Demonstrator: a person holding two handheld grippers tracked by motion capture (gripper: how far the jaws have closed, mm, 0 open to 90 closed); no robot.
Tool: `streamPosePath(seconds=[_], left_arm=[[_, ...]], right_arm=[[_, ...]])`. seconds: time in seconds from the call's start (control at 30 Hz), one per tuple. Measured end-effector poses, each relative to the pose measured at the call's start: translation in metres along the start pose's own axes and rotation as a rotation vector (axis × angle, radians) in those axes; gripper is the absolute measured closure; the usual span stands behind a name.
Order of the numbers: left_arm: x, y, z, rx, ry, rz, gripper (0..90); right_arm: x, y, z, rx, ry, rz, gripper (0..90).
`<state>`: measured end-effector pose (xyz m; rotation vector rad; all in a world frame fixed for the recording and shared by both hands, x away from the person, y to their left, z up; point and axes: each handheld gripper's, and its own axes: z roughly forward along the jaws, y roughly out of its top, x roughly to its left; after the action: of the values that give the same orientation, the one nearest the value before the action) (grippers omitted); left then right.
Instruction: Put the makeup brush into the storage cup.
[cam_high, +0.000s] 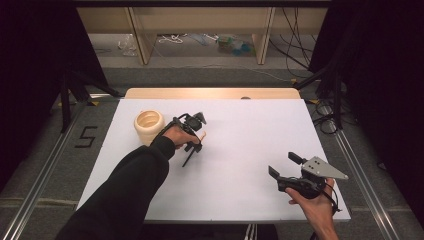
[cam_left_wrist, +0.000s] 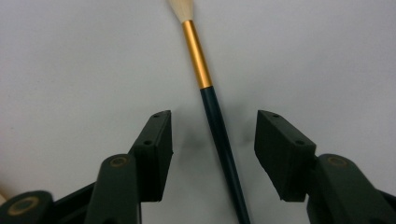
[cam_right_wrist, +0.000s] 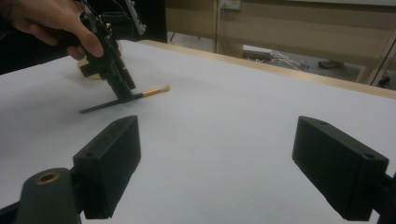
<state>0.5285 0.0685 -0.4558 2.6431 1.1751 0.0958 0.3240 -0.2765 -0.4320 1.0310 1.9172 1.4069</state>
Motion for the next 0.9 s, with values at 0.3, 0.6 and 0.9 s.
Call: streamPosePath(seconds=[0.3,0.6,0.9], left_arm=[[0.0007,0.0004,0.0033,0.008,-0.013,-0.026,56.0],[0.0020,0.0008,0.0029,0.011,0.005,-0.021,66.0],[0.0013,0.0022,0.0023,0.035,0.021,-0.010,73.4]], right_arm=[[0.0001,0.0000,0.0001,0.001,0.002,-0.001,16.4],[0.0003,0.0000,0.0002,0.003,0.006,0.002,16.5],[0.0005,0.0001,0.0003,0.005,0.006,0.002,16.8]])
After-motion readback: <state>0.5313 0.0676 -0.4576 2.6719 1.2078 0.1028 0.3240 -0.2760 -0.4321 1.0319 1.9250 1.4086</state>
